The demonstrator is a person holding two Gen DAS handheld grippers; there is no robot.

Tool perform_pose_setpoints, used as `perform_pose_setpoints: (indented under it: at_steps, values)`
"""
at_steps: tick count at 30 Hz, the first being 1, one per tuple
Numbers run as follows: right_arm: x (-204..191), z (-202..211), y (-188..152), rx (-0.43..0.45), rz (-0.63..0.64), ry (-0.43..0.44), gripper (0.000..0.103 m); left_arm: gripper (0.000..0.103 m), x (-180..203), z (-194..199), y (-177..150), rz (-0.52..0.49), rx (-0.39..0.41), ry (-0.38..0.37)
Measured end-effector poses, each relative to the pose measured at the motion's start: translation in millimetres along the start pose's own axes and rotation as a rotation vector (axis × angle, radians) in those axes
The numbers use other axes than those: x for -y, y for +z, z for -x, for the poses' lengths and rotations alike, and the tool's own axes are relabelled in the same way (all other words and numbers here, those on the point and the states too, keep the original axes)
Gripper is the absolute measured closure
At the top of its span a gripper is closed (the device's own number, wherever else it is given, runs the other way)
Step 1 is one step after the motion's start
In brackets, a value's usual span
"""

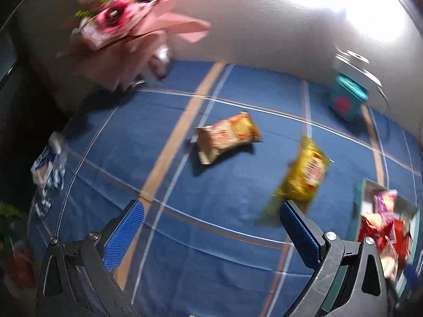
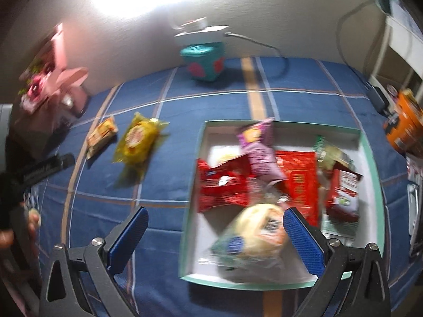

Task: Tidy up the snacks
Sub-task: 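Withdraw both grippers from the tray toward the last two packets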

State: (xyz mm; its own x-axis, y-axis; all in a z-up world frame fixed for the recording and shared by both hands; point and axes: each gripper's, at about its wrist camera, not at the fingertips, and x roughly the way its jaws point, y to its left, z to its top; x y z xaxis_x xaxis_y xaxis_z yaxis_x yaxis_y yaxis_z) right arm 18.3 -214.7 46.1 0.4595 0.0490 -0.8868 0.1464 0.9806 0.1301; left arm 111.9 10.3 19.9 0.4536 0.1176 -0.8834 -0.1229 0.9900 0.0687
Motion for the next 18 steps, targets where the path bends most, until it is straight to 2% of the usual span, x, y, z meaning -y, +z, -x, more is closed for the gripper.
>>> perform_pose_setpoints:
  at_steps: [9, 18]
  values:
    - [-42, -15, 2, -0.01, 0.079, 0.074, 0.0, 0.001, -38, -15, 4, 0.107, -0.029, 0.033]
    - [-56, -27, 26, 0.021, 0.037, 0.113, 0.0, 0.001, -38, -18, 21, 0.092, 0.0, 0.01]
